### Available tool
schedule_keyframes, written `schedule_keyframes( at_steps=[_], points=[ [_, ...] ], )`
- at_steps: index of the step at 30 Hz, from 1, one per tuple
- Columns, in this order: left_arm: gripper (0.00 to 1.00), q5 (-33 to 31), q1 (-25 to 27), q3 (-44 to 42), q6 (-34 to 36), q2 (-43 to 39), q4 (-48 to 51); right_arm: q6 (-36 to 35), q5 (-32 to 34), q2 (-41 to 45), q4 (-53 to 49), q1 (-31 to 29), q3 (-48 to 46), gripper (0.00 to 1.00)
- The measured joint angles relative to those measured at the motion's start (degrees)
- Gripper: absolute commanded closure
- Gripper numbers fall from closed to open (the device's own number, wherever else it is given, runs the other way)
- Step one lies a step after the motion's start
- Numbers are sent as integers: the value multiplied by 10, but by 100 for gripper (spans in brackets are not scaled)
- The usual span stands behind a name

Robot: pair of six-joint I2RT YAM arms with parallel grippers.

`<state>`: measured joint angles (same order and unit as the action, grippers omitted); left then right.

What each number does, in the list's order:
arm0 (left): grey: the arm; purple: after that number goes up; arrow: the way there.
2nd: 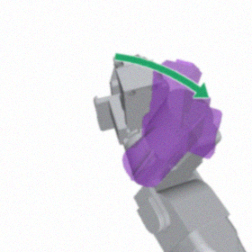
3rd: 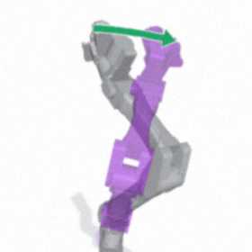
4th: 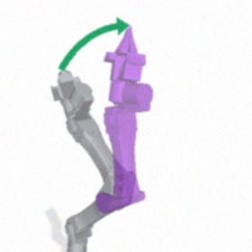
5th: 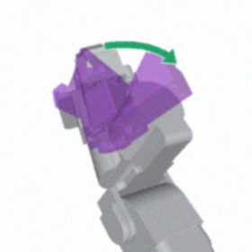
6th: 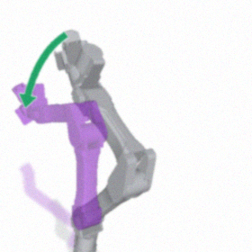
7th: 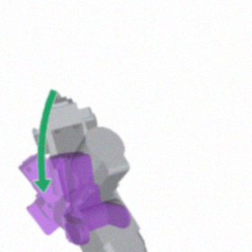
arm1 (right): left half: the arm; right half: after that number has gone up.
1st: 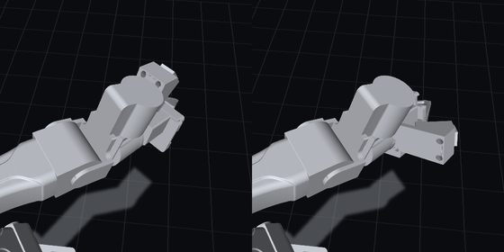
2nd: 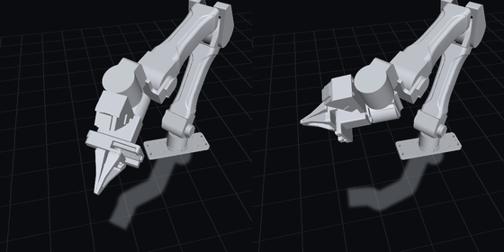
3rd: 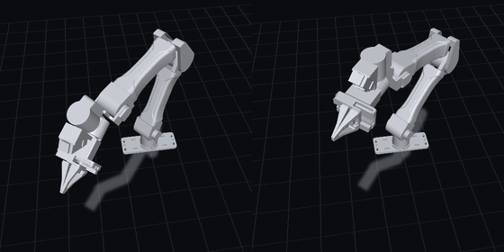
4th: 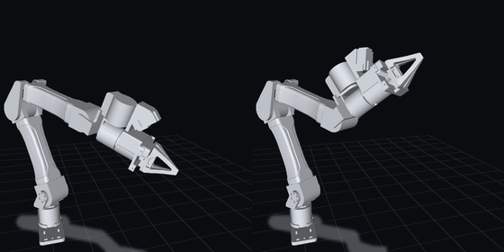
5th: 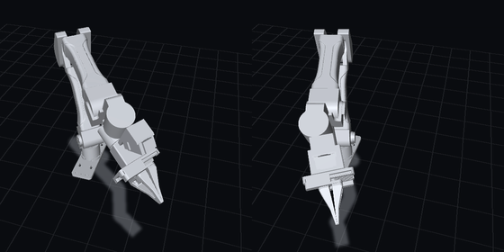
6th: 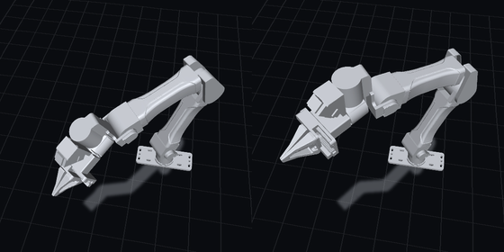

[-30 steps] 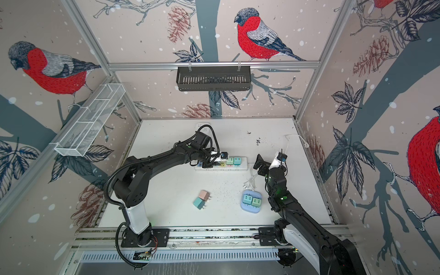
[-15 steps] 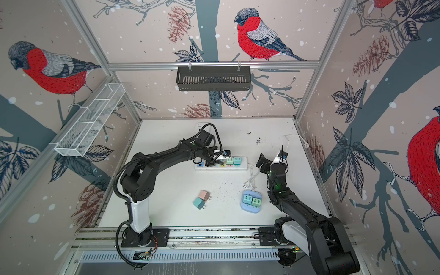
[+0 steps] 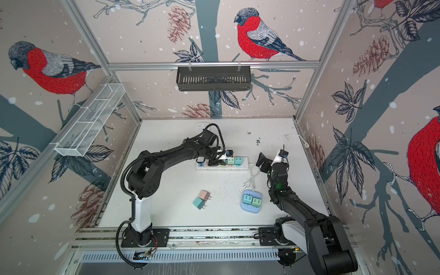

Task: Insert the plug
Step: 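Press the teal adapter down into the yellow socket with the left gripper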

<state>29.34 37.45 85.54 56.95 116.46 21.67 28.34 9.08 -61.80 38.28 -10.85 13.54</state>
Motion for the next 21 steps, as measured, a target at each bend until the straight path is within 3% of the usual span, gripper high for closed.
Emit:
schedule_keyframes(
  at_steps=[21],
  points=[
    [100,9,1,19,-17,19,0,0,-6,-1,4,0,0,0]
  ],
)
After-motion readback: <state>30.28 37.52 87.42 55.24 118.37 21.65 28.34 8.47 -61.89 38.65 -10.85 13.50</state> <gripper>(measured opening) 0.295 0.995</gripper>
